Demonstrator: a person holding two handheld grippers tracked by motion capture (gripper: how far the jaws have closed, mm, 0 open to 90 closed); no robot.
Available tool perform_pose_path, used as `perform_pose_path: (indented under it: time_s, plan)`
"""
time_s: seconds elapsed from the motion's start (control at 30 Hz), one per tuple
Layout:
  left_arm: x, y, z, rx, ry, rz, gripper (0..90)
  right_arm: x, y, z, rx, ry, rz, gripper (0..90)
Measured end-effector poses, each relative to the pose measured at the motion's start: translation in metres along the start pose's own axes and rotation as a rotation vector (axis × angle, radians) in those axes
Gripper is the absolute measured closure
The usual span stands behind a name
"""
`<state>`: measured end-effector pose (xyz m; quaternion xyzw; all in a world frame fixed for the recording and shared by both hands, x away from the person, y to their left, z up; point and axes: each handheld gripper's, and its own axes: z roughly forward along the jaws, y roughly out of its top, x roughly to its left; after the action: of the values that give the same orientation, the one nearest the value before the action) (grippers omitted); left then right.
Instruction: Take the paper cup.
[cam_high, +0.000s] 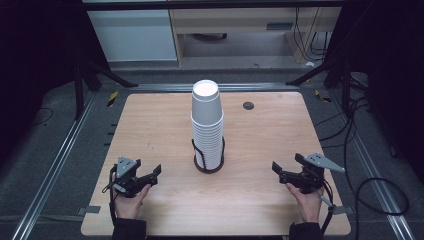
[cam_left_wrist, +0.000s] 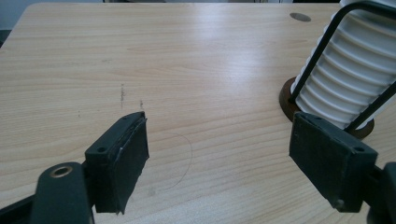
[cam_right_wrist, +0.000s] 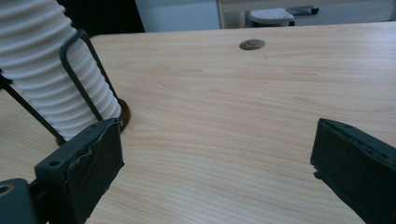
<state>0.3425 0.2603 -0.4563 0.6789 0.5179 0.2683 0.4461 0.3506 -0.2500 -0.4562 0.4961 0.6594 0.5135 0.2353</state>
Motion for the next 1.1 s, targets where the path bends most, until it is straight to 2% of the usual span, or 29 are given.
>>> perform_pose_path:
  time_s: [0.13,0.2,0.27,0.37,0.67,0.7,0.97,1.1]
  plan:
    - [0.000,0.000,-0.002,-0.014,-0.003,-0.006,21.4,0.001,0.001,0.003,0.011,0.006,-0.010,4.2]
    - [-0.001,0.000,-0.004,-0.014,-0.006,0.000,22.3,0.006,0.002,0.004,0.004,0.029,-0.012,6.0]
    - [-0.003,0.002,-0.006,-0.002,0.000,0.028,22.6,0.011,0.004,0.006,0.009,0.042,-0.021,6.8]
    - [-0.005,0.004,-0.007,-0.003,0.008,0.041,23.0,0.016,0.007,0.007,0.017,0.046,-0.042,7.3]
    - [-0.005,0.004,-0.007,0.003,0.027,0.036,22.9,0.035,0.032,0.009,-0.019,0.072,-0.090,9.4]
    - [-0.005,0.004,-0.007,0.003,0.031,0.040,22.8,0.039,0.039,0.008,-0.032,0.087,-0.094,9.8]
    - [-0.006,0.002,-0.005,0.033,0.021,0.057,22.2,0.056,0.069,0.004,-0.089,0.131,-0.145,10.9]
    - [-0.004,0.002,-0.004,0.032,0.016,0.050,22.1,0.061,0.081,0.002,-0.107,0.140,-0.161,10.9]
